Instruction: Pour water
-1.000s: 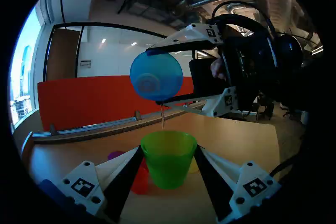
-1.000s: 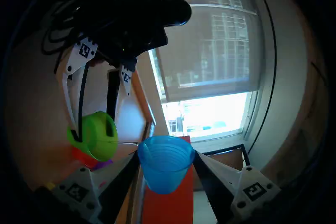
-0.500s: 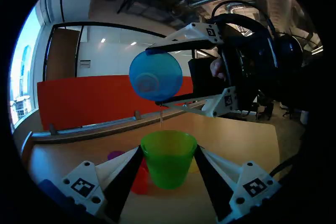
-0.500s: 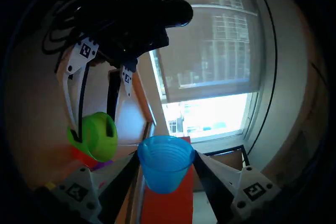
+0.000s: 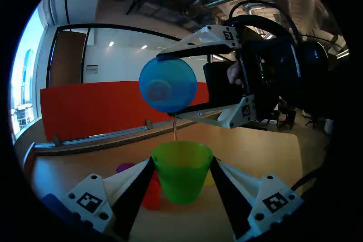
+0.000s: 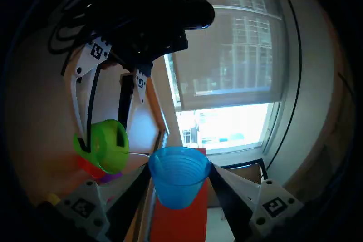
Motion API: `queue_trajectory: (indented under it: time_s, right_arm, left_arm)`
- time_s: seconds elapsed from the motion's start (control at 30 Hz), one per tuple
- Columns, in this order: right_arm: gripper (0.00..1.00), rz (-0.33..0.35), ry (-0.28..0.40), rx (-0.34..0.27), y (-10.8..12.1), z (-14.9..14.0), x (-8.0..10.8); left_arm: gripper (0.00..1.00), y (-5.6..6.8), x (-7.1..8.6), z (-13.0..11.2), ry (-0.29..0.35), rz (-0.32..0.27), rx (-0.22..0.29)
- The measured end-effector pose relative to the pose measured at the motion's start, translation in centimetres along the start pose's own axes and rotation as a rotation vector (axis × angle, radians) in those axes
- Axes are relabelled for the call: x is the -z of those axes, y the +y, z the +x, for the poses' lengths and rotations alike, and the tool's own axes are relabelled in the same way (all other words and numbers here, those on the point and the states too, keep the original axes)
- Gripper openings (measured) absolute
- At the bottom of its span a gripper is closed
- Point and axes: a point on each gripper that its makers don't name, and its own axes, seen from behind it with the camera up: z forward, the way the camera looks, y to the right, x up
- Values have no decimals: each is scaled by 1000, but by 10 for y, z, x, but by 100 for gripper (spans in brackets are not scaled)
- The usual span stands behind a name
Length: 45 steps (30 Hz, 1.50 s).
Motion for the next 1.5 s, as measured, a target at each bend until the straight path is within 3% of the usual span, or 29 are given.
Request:
queue_trajectory:
  time_s: [1.5]
  right_arm:
    - [92, 3, -8, 70, -5, -3, -2]
  left_arm:
    - [87, 0, 1, -1, 0, 4, 2]
